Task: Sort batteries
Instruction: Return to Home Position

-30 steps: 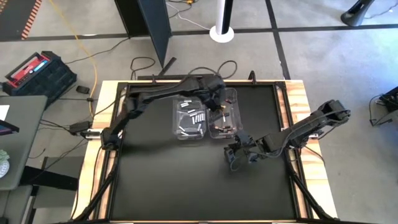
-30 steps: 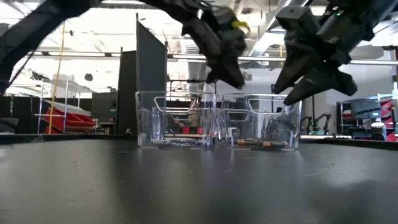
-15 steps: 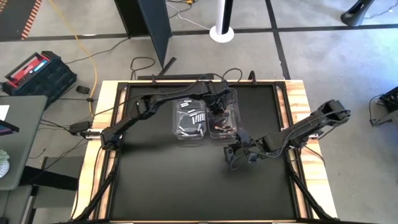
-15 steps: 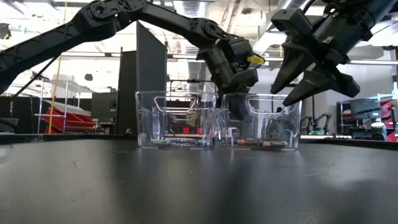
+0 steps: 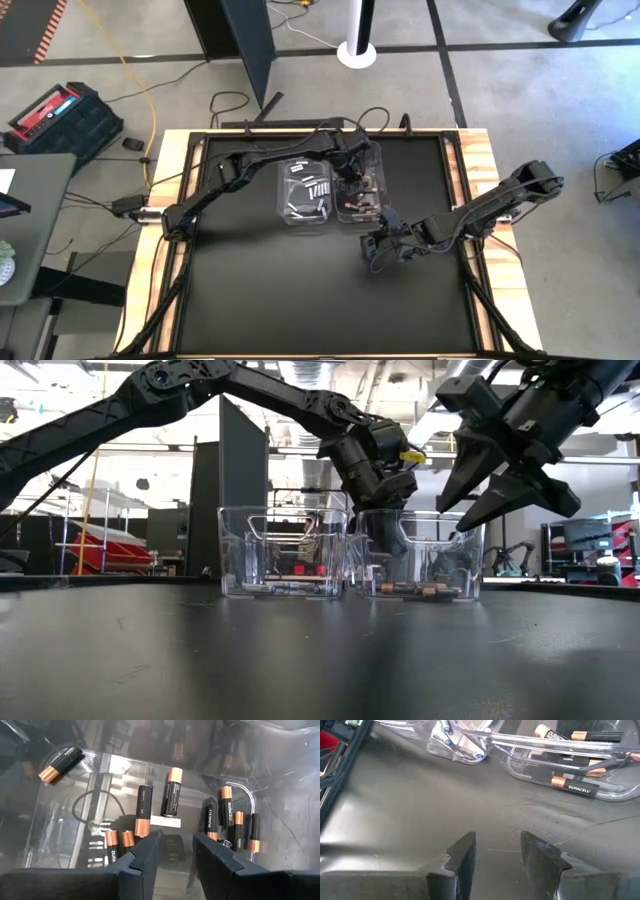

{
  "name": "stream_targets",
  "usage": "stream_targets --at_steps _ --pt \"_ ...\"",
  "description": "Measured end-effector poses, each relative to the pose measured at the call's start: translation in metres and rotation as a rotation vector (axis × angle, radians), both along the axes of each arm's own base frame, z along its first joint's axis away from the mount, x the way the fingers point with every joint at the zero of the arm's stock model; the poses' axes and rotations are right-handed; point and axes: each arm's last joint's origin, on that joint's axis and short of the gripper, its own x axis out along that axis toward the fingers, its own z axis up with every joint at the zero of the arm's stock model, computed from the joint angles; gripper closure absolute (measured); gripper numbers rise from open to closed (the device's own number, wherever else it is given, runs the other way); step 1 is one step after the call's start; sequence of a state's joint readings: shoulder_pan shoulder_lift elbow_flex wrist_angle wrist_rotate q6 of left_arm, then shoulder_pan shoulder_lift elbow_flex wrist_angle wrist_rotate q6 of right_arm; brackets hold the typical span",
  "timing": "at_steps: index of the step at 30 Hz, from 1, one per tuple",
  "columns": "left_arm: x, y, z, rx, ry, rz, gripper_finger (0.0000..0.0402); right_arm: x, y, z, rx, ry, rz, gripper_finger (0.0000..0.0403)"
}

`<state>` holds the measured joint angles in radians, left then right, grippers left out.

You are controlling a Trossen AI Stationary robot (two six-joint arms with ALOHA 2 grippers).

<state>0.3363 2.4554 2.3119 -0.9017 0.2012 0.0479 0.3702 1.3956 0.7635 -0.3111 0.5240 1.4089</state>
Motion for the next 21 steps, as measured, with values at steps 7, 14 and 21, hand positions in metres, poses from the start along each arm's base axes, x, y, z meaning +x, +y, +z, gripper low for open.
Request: stream_targets --at_steps 7,14,21 --pt "-0.001 0.0 0.002 -0.041 0.006 0.064 0.0284 0.0 0.001 0.0 -0.002 0.001 0.004 0.023" --pt "-0.005 -0.001 0.026 -0.01 -0.025 0.04 0.0283 -0.001 0.001 0.0 -0.014 0.018 0.037 0.023" --pt "-0.021 -0.005 0.067 0.004 -0.077 0.064 0.0283 -0.004 0.004 0.0 -0.084 0.135 0.317 0.023"
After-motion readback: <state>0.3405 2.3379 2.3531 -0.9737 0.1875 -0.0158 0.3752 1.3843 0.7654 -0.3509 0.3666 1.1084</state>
